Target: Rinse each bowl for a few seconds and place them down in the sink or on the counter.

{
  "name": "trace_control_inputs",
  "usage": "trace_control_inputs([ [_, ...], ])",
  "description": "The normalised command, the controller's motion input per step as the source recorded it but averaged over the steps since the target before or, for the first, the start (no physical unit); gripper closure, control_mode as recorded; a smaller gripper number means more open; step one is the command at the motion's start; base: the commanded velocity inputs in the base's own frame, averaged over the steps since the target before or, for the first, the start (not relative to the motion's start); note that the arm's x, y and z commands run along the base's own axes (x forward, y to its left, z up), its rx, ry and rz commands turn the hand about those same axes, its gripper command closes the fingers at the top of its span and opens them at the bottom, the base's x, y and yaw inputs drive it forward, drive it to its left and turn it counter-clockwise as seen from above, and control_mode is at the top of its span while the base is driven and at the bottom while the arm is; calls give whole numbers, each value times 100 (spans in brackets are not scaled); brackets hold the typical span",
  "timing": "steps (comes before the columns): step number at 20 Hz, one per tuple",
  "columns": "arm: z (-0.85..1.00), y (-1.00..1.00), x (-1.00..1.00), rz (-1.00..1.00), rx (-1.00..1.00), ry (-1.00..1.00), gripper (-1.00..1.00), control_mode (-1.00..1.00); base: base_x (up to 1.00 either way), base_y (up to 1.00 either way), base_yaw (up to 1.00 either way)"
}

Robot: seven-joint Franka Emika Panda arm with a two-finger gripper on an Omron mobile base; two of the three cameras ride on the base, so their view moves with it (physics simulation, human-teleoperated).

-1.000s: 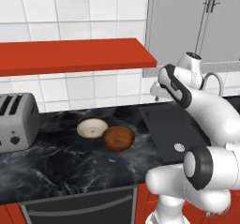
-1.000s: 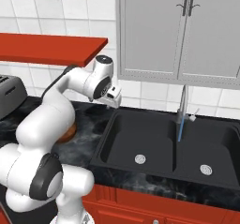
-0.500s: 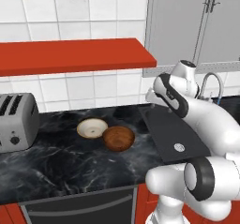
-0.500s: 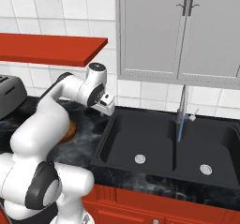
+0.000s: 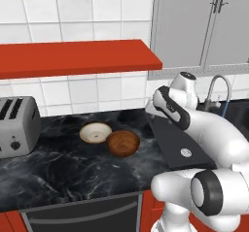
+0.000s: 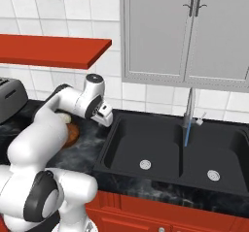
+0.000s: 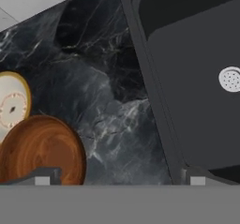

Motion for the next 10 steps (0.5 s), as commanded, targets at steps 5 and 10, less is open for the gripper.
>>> trace_control_inputs([
  [5, -18, 26, -7, -3, 1, 0, -100, -100, 0, 0, 0],
  [10, -11, 32, -13, -1, 0, -1, -100, -100, 0, 0, 0],
])
